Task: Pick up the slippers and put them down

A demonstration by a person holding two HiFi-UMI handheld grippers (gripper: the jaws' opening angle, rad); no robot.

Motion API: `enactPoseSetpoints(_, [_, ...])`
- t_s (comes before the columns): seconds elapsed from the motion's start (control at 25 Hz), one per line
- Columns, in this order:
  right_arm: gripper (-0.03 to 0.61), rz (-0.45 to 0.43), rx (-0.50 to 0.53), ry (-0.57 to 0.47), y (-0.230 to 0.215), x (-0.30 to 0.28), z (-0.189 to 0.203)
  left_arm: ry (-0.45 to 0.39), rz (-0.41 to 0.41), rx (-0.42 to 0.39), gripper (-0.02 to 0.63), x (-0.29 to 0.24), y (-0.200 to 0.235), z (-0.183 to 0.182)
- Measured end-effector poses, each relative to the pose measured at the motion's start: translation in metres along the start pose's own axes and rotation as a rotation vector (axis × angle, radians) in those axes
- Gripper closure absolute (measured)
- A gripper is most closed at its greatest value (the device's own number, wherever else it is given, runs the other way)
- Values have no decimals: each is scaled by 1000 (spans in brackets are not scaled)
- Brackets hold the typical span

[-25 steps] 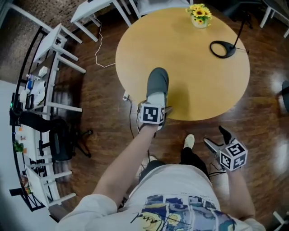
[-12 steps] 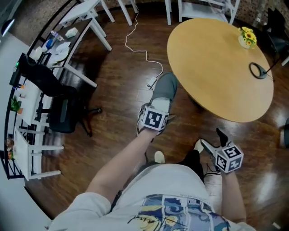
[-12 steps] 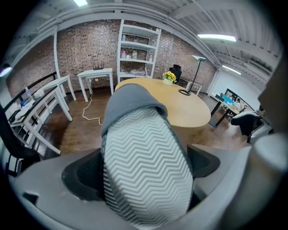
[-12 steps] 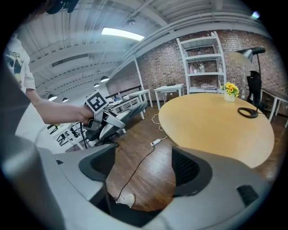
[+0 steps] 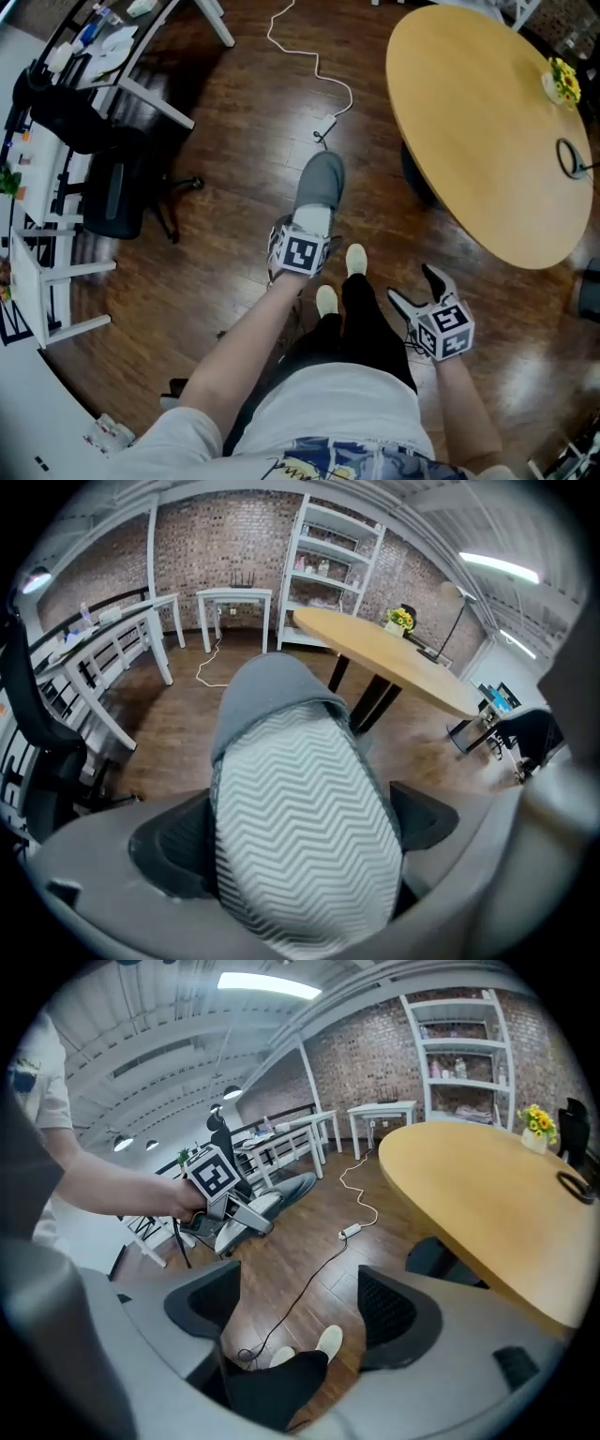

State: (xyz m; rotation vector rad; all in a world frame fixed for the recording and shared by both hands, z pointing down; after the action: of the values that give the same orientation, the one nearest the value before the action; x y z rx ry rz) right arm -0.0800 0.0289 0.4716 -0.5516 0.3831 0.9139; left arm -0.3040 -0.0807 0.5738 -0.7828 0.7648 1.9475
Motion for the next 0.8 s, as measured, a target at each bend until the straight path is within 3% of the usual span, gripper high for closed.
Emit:
enactPoseSetpoints(0.16, [196,-38,15,74,-28,-87,45,19,-34,29,41,-90,40,29])
enactPoseSetpoints(0.32, [196,-101,-48,114,-72,-193,126,42,-50,43,43,-239,79,81])
enactPoseSetpoints(0.44, [196,-132,-79,113,-119,-280,199,57,-58,31,43,-378,111,136])
enactPoseSetpoints(0.6, [196,-160,-12,135,-185,-369,285,81,-76,48,44,-544,155,221])
enactPoseSetpoints(0.8, [196,-164,18,193,-256,-447,363,104,-98,109,43,-658,193,304])
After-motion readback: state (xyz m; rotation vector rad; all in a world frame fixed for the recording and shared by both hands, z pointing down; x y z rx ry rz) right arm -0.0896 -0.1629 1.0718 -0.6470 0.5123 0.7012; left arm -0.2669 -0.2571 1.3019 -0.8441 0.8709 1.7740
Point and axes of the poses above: the fingertips, and each gripper's own axes: x backward along the fingers, y to its left, z out of its underside, the point moved 4 cm from there along x, backward along the fingers, and after that the axes turned 15 degrees about -y, right-handed, at the moved point
